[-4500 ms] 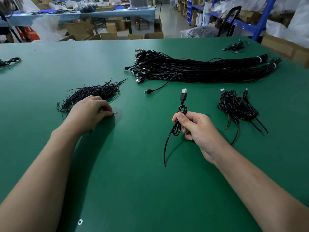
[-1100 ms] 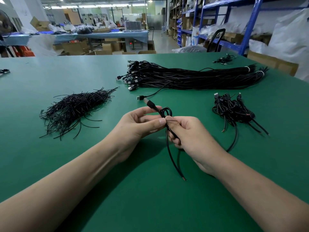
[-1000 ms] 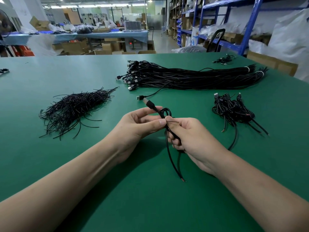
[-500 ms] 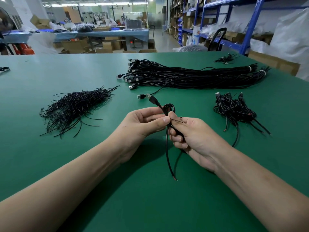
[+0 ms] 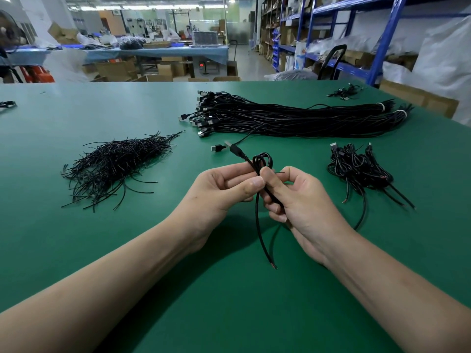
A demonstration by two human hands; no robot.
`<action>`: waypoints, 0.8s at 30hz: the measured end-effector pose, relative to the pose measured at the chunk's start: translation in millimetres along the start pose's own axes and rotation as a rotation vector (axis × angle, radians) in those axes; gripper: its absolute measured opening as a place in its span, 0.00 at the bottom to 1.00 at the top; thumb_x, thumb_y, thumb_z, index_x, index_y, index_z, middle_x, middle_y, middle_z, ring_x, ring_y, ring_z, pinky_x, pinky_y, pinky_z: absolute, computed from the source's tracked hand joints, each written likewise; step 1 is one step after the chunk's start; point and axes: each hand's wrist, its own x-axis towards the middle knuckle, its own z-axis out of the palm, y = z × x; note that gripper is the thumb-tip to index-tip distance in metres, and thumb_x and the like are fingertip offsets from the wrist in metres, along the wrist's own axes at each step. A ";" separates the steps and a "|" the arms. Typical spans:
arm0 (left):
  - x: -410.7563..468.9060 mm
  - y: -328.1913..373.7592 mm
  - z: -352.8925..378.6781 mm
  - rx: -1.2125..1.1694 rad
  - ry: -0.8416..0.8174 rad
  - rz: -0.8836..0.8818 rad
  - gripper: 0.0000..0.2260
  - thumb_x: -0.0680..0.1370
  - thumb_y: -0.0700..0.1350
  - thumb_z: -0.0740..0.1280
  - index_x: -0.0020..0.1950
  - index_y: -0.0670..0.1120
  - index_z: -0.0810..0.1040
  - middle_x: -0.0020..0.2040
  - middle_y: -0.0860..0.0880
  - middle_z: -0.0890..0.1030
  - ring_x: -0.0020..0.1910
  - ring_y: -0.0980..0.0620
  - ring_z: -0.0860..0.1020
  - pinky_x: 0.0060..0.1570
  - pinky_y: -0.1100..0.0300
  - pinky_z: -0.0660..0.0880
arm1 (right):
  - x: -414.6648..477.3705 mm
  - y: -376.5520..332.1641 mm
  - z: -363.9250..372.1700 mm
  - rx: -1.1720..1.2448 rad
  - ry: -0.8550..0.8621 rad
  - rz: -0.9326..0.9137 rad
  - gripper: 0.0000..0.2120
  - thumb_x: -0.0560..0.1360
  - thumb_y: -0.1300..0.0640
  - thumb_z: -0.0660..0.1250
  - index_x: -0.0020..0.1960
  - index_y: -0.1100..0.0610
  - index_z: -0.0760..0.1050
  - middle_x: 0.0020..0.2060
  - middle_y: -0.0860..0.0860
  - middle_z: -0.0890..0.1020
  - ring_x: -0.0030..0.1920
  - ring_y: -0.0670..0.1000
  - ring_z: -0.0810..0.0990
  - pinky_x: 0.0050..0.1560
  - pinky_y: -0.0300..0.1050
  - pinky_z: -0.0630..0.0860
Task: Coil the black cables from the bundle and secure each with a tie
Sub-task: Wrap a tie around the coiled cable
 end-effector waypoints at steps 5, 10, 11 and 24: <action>-0.8 -0.3 -0.8 0.010 0.036 0.007 0.17 0.72 0.53 0.74 0.57 0.47 0.85 0.57 0.43 0.85 0.56 0.49 0.81 0.61 0.58 0.76 | -0.9 -0.5 3.3 0.027 -0.035 0.019 0.17 0.67 0.46 0.74 0.41 0.55 0.69 0.27 0.49 0.76 0.24 0.44 0.68 0.22 0.33 0.64; -1.0 0.1 0.5 -0.015 0.039 0.034 0.11 0.74 0.48 0.72 0.53 0.45 0.85 0.51 0.39 0.86 0.50 0.48 0.82 0.65 0.50 0.75 | -2.4 -2.3 5.4 0.092 -0.084 0.053 0.16 0.69 0.47 0.72 0.43 0.56 0.70 0.28 0.50 0.75 0.24 0.43 0.67 0.22 0.33 0.62; -1.0 0.1 0.5 -0.016 0.043 0.048 0.10 0.74 0.48 0.72 0.52 0.45 0.86 0.47 0.41 0.86 0.47 0.50 0.82 0.61 0.52 0.77 | -2.9 -2.3 6.1 0.100 -0.095 0.055 0.15 0.69 0.48 0.72 0.43 0.57 0.70 0.28 0.50 0.75 0.24 0.43 0.66 0.22 0.33 0.62; -0.5 3.7 -0.3 -0.078 0.167 0.139 0.13 0.72 0.44 0.73 0.54 0.40 0.84 0.48 0.47 0.87 0.42 0.56 0.83 0.51 0.65 0.77 | -3.0 -7.0 0.1 0.100 -0.219 0.067 0.03 0.81 0.61 0.64 0.52 0.61 0.75 0.40 0.54 0.81 0.34 0.45 0.72 0.32 0.36 0.67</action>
